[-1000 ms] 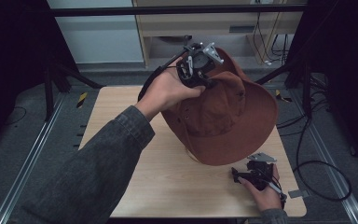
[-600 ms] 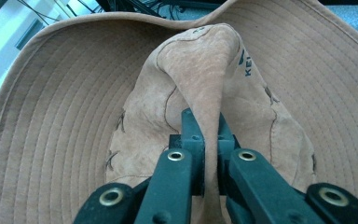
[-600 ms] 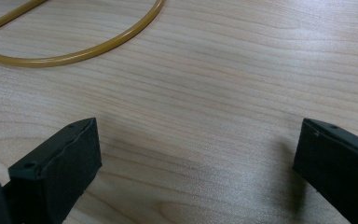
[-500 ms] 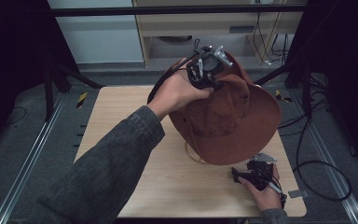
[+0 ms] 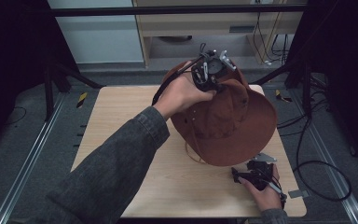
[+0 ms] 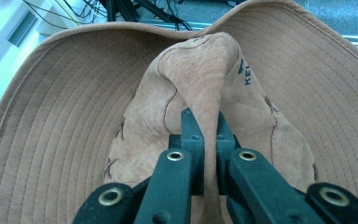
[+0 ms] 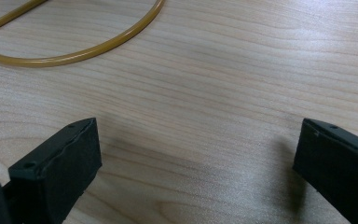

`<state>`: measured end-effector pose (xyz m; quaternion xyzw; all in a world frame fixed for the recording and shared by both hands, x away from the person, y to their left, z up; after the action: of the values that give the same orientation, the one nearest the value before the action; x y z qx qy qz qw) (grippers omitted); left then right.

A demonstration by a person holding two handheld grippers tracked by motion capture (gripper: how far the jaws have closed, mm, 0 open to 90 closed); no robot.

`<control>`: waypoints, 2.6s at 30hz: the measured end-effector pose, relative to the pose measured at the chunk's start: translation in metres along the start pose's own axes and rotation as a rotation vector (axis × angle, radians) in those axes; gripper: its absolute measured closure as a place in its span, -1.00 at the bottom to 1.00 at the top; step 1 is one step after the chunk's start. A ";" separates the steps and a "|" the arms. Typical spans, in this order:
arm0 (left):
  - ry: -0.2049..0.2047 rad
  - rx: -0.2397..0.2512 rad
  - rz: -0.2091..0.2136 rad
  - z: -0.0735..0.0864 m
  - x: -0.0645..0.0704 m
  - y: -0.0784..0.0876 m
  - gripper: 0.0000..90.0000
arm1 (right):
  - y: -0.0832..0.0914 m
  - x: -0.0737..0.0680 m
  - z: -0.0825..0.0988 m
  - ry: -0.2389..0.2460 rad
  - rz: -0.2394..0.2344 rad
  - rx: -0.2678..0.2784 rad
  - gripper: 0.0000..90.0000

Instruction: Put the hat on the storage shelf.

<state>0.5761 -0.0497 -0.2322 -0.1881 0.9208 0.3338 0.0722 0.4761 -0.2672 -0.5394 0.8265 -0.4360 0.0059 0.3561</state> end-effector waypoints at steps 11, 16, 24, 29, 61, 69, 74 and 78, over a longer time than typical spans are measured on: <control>0.008 -0.001 0.002 0.003 0.001 -0.005 0.95 | 0.000 0.000 0.000 0.000 0.000 0.000 -0.98; 0.016 -0.006 0.004 0.006 -0.001 -0.007 0.94 | 0.000 0.000 0.000 0.000 -0.001 0.000 -0.98; 0.023 0.000 0.012 0.006 -0.001 -0.009 0.93 | 0.000 0.000 0.000 0.000 -0.001 0.000 -0.98; 0.020 -0.001 0.010 0.005 0.000 -0.010 0.92 | 0.000 0.000 0.000 0.000 -0.001 0.001 -0.98; 0.037 0.035 -0.041 0.010 0.000 -0.009 0.41 | 0.000 0.000 0.000 0.000 -0.001 0.000 -0.98; 0.036 0.050 -0.057 0.009 -0.001 -0.005 0.24 | 0.000 0.000 0.000 0.000 -0.001 0.000 -0.98; 0.036 0.058 -0.065 0.008 -0.001 -0.004 0.13 | 0.000 0.000 0.000 0.000 -0.001 0.000 -0.98; 0.038 0.066 -0.071 0.007 0.001 -0.002 0.04 | 0.000 0.000 0.000 0.000 -0.001 0.000 -0.98</control>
<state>0.5762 -0.0466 -0.2394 -0.2243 0.9253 0.2969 0.0725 0.4761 -0.2672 -0.5393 0.8267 -0.4354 0.0058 0.3563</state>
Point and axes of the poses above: each handheld gripper's, and its own axes: y roughly backward along the jaws, z roughly out of its underside, x roughly to its right, the point moved 4 cm from there along -y, roughly forward along the jaws, and after that the axes turned 12 degrees about x, right-handed, at the moved point
